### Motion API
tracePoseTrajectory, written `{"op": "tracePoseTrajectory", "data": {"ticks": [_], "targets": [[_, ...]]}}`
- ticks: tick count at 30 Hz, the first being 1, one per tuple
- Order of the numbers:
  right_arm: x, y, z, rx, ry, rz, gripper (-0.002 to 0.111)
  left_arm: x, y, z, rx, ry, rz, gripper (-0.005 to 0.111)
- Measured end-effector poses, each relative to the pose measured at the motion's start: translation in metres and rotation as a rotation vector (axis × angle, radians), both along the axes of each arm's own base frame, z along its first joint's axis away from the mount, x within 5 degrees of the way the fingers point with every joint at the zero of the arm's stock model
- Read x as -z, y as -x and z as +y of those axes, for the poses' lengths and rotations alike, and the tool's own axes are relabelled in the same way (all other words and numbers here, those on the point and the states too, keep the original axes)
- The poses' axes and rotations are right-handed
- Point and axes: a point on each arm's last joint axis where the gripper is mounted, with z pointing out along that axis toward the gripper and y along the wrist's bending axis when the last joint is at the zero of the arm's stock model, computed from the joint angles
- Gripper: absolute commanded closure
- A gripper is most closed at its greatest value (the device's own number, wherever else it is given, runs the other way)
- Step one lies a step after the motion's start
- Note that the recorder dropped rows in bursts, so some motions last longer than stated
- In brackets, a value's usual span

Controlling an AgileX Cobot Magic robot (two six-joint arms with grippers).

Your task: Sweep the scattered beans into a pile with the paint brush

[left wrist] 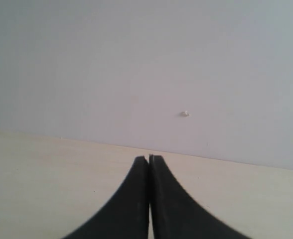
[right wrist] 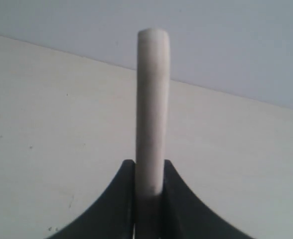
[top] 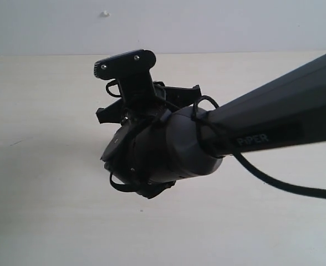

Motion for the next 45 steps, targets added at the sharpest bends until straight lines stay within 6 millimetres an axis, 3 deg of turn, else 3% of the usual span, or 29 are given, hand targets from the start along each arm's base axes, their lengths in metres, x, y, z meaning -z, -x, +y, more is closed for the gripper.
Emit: {"op": "tracePoseTrajectory", "data": {"ticks": [8,16,19,23,26,29,32,36,40,45], "targets": [[-0.015,0.004,-0.003,0.040,-0.026,-0.013,0.108,0.000,0.000,0.000,0.006,0.000,0.000,0.107],[-0.051,0.010,-0.002,-0.134,0.178,-0.070,0.108,0.000,0.000,0.000,0.006,0.000,0.000,0.107],[-0.055,-0.005,-0.013,-0.188,0.300,-0.042,0.108,0.000,0.000,0.000,0.006,0.000,0.000,0.107],[-0.046,-0.028,-0.027,-0.282,0.366,0.048,0.108,0.000,0.000,0.000,0.006,0.000,0.000,0.107],[-0.035,-0.045,-0.036,-0.519,0.444,0.148,0.108,0.000,0.000,0.000,0.006,0.000,0.000,0.107],[-0.043,-0.049,-0.041,-0.757,0.452,0.166,0.108,0.000,0.000,0.000,0.006,0.000,0.000,0.107],[-0.051,-0.048,-0.052,-1.112,0.429,0.137,0.108,0.000,0.000,0.000,0.006,0.000,0.000,0.107],[-0.063,-0.049,-0.066,-1.403,0.288,-0.015,0.108,0.000,0.000,0.000,0.006,0.000,0.000,0.107],[-0.082,-0.051,-0.076,-1.514,0.211,-0.269,0.108,0.000,0.000,0.000,0.006,0.000,0.000,0.107],[-0.075,-0.052,-0.075,-1.558,0.288,-0.364,0.108,0.000,0.000,0.000,0.006,0.000,0.000,0.107]]}}
